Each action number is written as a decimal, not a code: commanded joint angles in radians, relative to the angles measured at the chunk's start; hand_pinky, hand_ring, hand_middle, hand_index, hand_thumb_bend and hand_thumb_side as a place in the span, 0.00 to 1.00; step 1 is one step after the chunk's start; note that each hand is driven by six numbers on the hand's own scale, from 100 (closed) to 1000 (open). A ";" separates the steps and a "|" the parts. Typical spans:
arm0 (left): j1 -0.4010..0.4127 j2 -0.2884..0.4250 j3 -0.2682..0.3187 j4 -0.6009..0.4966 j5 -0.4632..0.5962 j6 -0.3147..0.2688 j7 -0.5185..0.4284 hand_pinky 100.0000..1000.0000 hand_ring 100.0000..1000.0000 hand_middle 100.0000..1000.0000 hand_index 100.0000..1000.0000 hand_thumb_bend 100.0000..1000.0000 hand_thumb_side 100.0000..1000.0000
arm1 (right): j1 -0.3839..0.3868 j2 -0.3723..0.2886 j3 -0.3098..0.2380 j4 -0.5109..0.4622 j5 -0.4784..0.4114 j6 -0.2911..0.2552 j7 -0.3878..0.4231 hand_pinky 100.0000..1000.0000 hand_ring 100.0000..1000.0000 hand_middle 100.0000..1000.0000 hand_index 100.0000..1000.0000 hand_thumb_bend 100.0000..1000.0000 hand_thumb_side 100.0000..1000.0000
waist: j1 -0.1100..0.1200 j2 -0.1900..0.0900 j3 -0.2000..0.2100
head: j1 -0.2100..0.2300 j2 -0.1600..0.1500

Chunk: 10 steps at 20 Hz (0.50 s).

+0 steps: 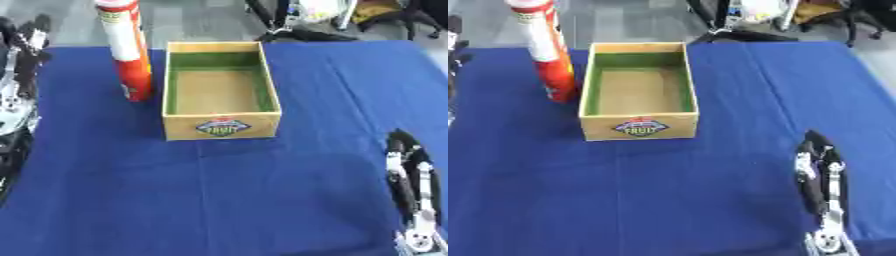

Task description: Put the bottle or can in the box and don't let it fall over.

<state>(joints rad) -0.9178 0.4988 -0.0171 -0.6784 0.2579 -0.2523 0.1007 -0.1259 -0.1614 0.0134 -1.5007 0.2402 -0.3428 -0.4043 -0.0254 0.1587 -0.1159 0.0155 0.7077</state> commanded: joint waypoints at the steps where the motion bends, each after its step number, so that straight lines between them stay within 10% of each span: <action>1: -0.036 0.005 -0.008 0.008 -0.003 -0.007 -0.010 0.90 0.90 0.96 0.98 0.64 0.70 | -0.012 -0.004 0.001 -0.009 -0.007 -0.002 0.006 0.73 0.80 0.76 0.84 0.00 0.76 | 0.001 -0.011 -0.006 | 0.000 -0.020; 10: -0.069 -0.024 -0.027 0.034 -0.034 -0.043 -0.061 0.90 0.92 0.96 0.98 0.67 0.70 | -0.028 0.002 0.011 -0.009 -0.013 -0.006 0.017 0.73 0.80 0.76 0.84 0.00 0.76 | -0.002 -0.001 -0.035 | 0.003 -0.034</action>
<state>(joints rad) -0.9585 0.4609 -0.0403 -0.6353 0.2346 -0.2892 0.0492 -0.1425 -0.1531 0.0242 -1.5007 0.2325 -0.3471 -0.3910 -0.0277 0.1676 -0.1509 0.0164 0.6904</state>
